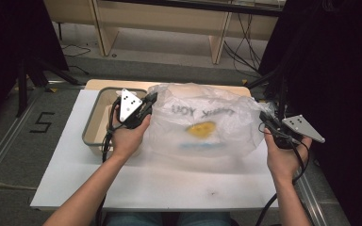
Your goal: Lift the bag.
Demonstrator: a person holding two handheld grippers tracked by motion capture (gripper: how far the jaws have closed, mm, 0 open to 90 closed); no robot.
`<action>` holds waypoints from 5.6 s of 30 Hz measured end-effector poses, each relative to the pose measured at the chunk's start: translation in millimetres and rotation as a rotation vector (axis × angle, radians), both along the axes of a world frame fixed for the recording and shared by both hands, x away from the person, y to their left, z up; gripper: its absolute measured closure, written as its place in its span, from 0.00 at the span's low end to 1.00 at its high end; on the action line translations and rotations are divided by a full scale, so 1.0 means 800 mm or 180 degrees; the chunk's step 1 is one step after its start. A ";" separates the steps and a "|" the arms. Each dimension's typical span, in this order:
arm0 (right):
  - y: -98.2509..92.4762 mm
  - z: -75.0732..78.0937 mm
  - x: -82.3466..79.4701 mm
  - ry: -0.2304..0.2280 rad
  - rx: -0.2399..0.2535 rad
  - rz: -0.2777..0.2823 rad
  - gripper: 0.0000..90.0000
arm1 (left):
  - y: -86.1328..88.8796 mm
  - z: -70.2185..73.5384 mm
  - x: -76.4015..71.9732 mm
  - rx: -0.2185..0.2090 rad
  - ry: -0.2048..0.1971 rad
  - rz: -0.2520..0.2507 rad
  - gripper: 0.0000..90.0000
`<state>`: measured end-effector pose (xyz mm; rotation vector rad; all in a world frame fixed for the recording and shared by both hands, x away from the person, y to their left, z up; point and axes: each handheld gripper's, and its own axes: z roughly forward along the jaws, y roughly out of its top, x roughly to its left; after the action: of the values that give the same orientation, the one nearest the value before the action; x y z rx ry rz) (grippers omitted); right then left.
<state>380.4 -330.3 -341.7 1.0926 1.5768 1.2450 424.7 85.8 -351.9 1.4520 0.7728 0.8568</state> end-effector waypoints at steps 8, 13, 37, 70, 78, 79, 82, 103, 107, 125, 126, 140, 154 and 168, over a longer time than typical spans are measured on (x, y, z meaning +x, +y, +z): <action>0.001 -0.002 0.004 0.0011 -0.0005 -0.0023 0.98 | -0.002 -0.002 0.002 0.0019 -0.0001 0.0011 0.84; 0.001 -0.002 0.007 0.0012 0.0002 -0.0041 0.98 | -0.001 -0.001 0.003 -0.0020 0.0031 0.0050 0.73; 0.012 0.002 0.024 -0.0039 0.0015 -0.0205 0.93 | 0.014 -0.010 -0.009 -0.0032 0.0314 0.0223 0.50; -0.007 0.023 0.012 -0.0301 -0.0043 -0.0222 0.31 | -0.008 -0.030 0.018 0.0050 0.0490 0.0295 0.66; -0.013 0.021 0.001 -0.0278 -0.0089 -0.0035 0.26 | -0.009 -0.031 0.021 0.0069 0.0513 0.0305 0.66; -0.011 0.021 0.000 -0.0263 -0.0096 0.0007 0.26 | -0.009 -0.031 0.022 0.0080 0.0514 0.0302 0.66; -0.008 0.019 -0.001 -0.0227 -0.0079 0.0072 0.23 | -0.011 -0.031 0.022 0.0067 0.0515 0.0289 0.66; -0.019 -0.007 -0.011 0.0040 -0.0165 0.0079 0.19 | 0.009 -0.020 0.003 0.0086 0.0533 0.0182 0.52; -0.024 -0.019 -0.014 0.0132 -0.0109 0.0086 0.20 | 0.013 -0.017 -0.005 0.0070 0.0554 0.0134 0.46; -0.035 -0.059 -0.040 0.0484 -0.0030 0.0265 0.20 | 0.014 -0.035 -0.040 0.0254 0.0706 -0.0162 0.37; -0.035 -0.062 -0.042 0.0502 -0.0029 0.0285 0.20 | 0.015 -0.037 -0.043 0.0289 0.0715 -0.0166 0.36; -0.038 -0.091 -0.066 0.0759 -0.0082 0.0458 0.22 | 0.028 -0.067 -0.078 0.0522 0.0793 -0.0314 0.35; -0.031 -0.107 -0.072 0.0909 -0.0067 0.0586 0.23 | 0.039 -0.092 -0.094 0.0786 0.0886 -0.0403 0.33; -0.031 -0.107 -0.074 0.0877 -0.0037 0.0633 0.24 | 0.043 -0.102 -0.098 0.0841 0.0911 -0.0419 0.32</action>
<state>321.3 -354.8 -427.2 1.1608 1.9376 1.2521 346.0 119.9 -433.3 1.8676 0.7852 0.6761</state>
